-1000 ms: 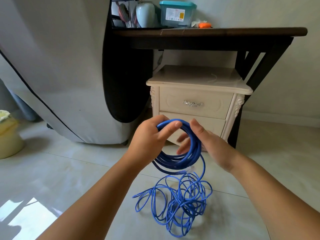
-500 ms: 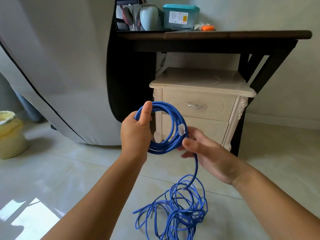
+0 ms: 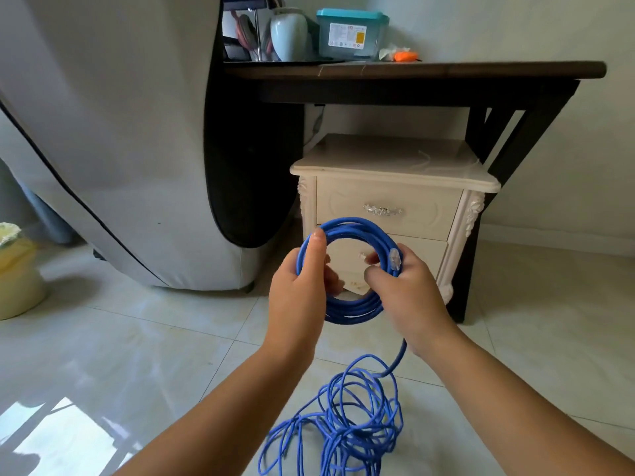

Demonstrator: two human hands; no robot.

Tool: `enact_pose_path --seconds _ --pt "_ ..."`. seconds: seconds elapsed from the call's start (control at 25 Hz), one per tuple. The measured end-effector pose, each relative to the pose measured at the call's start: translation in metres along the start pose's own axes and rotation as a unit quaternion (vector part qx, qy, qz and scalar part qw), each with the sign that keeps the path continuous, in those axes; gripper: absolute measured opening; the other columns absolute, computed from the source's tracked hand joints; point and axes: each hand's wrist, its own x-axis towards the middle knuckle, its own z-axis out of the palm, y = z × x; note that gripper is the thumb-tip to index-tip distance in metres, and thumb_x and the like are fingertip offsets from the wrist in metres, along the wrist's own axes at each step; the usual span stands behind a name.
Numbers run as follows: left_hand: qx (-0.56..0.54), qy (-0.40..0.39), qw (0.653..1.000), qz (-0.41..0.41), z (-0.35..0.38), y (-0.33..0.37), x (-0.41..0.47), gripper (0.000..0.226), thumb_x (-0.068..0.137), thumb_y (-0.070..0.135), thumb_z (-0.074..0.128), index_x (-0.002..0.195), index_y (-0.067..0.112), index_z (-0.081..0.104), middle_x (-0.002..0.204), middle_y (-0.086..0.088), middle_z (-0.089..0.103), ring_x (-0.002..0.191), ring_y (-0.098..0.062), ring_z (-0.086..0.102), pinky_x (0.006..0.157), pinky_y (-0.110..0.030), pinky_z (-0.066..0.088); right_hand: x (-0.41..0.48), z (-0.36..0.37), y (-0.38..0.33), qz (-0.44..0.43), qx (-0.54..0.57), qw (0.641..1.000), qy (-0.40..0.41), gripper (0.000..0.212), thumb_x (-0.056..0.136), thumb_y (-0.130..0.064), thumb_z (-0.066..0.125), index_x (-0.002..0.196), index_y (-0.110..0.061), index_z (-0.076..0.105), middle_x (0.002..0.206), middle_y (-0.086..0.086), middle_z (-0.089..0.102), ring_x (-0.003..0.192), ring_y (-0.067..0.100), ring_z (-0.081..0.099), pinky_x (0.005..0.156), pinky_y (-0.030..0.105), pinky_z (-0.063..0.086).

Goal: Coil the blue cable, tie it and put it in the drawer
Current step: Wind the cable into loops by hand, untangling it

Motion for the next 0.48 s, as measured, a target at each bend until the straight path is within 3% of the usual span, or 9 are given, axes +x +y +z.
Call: enact_pose_path --seconds 0.04,0.12,0.2,0.28,0.32,0.4,0.48 --pt "0.030 -0.019 0.999 0.024 -0.006 0.002 0.002 0.025 0.098 0.044 0.053 0.102 0.022 0.064 0.084 0.001 0.066 0.076 -0.011 0.064 0.066 -0.018 0.050 0.001 -0.003 -0.001 -0.013 -0.026 1.000 -0.005 0.017 0.087 -0.008 0.058 0.082 -0.024 0.057 0.070 -0.004 0.055 0.060 0.014 0.048 0.056 0.022 0.039" --pt "0.128 -0.066 0.982 0.123 -0.020 0.007 0.009 0.042 0.094 0.044 0.059 0.134 0.034 0.052 0.115 0.011 0.064 0.104 -0.003 0.063 0.083 -0.016 0.051 0.000 -0.007 -0.002 -0.046 -0.111 0.992 -0.028 0.012 0.088 -0.013 0.056 0.085 -0.024 0.056 0.072 -0.002 0.059 0.065 0.021 0.052 0.063 0.034 0.043" --pt "0.274 -0.142 0.922 0.234 -0.028 0.012 0.014 0.061 0.084 0.060 0.063 0.139 0.039 0.047 0.128 0.020 0.054 0.116 0.002 0.055 0.094 -0.018 0.047 -0.003 -0.006 -0.001 -0.098 -0.234 0.965 -0.072 0.007 0.090 -0.020 0.051 0.097 -0.023 0.052 0.079 0.000 0.062 0.074 0.028 0.057 0.069 0.040 0.045" --pt "0.418 -0.222 0.843 0.256 -0.027 0.015 0.015 0.075 0.074 0.076 0.061 0.139 0.044 0.043 0.128 0.022 0.053 0.112 0.002 0.056 0.095 -0.024 0.048 -0.006 -0.003 -0.004 -0.150 -0.354 0.914 -0.128 0.018 0.093 -0.027 0.046 0.110 -0.027 0.039 0.078 -0.007 0.057 0.073 0.026 0.053 0.062 0.036 0.041" --pt "0.461 -0.248 0.821 0.227 -0.026 0.013 0.017 0.081 0.070 0.081 0.059 0.140 0.046 0.039 0.125 0.018 0.058 0.107 -0.002 0.059 0.094 -0.027 0.051 -0.006 -0.002 -0.005 -0.167 -0.377 0.900 -0.143 0.024 0.093 -0.028 0.046 0.112 -0.030 0.032 0.075 -0.010 0.052 0.069 0.023 0.050 0.058 0.033 0.037" --pt "0.475 -0.277 0.820 0.157 -0.026 0.012 0.022 0.084 0.065 0.082 0.053 0.138 0.043 0.039 0.105 0.007 0.068 0.090 -0.010 0.064 0.083 -0.032 0.055 -0.007 -0.003 -0.005 -0.186 -0.379 0.894 -0.149 0.032 0.092 -0.028 0.049 0.114 -0.030 0.026 0.070 -0.010 0.049 0.065 0.020 0.049 0.053 0.026 0.034" --pt "0.452 -0.273 0.837 0.143 -0.026 0.010 0.026 0.078 0.066 0.079 0.050 0.132 0.037 0.047 0.085 0.008 0.065 0.074 -0.006 0.061 0.071 -0.026 0.053 -0.006 -0.004 -0.005 -0.174 -0.348 0.911 -0.139 0.034 0.090 -0.027 0.053 0.112 -0.030 0.026 0.068 -0.007 0.050 0.066 0.021 0.053 0.056 0.032 0.038"
